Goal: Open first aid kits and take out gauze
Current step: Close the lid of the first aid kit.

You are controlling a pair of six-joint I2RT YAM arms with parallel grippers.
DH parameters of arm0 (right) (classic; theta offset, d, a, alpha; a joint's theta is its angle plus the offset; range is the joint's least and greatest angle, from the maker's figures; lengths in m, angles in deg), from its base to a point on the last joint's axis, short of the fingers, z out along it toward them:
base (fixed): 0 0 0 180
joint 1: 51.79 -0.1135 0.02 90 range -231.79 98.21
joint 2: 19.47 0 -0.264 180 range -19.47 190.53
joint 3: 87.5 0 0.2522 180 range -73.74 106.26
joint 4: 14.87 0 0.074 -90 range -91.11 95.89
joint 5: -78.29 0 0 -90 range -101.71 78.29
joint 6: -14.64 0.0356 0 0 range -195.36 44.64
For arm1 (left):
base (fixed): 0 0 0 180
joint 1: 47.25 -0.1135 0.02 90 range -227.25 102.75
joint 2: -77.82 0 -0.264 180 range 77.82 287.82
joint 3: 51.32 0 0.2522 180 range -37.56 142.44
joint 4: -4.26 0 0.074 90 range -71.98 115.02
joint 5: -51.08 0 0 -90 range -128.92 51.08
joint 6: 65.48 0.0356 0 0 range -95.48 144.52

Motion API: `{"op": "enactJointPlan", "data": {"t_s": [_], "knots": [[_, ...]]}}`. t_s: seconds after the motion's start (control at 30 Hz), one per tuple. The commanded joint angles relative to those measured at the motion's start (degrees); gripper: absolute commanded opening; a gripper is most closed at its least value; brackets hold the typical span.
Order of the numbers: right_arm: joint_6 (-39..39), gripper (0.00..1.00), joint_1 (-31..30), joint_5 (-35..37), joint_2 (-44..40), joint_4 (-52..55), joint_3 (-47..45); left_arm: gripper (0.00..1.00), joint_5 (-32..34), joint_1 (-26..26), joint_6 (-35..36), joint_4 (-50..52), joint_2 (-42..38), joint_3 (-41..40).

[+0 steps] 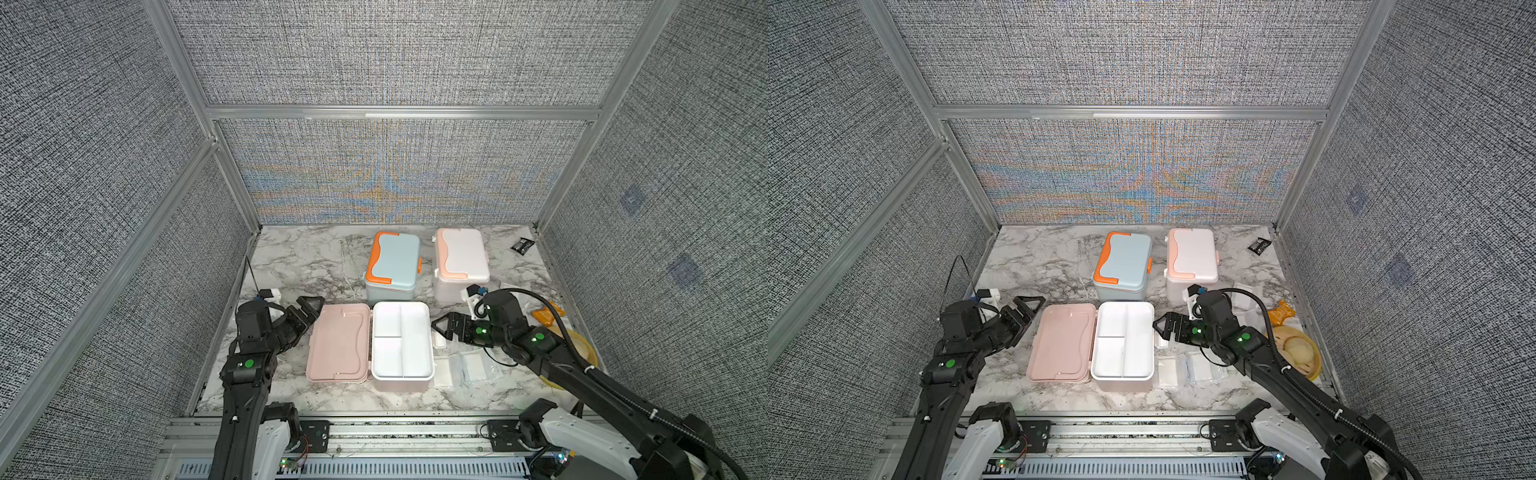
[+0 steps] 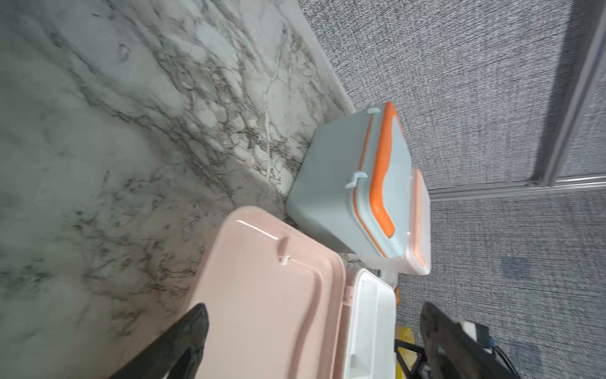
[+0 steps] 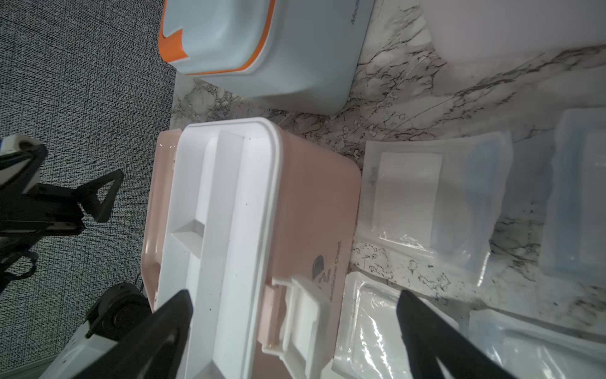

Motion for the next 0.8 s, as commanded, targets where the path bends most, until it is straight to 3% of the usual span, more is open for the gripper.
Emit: {"op": "enactJointPlan", "data": {"t_s": [0.0, 0.13, 0.37, 0.6, 0.77], "knots": [[-1.5, 0.99, 1.4, -7.6, 2.5, -7.2, -0.3, 0.99, 6.2, -0.3, 3.8, 1.9, -0.1, -0.7], [-1.5, 0.99, 1.8, -11.9, 8.0, -11.3, 0.2, 0.99, 4.7, -0.7, 4.2, 1.1, 1.4, -2.2], [3.0, 0.99, 1.5, -20.5, 16.5, -21.7, -0.7, 1.00, -5.6, -1.0, 0.0, -5.5, 2.6, -7.0], [4.8, 0.99, -0.2, -21.3, 18.4, -23.8, -0.2, 1.00, -14.9, -1.5, -7.4, -12.0, 0.7, -7.6], [5.3, 0.99, -1.5, -20.9, 18.9, -24.1, 0.4, 0.99, -17.6, -1.8, -10.8, -13.5, -1.0, -5.1]]}}
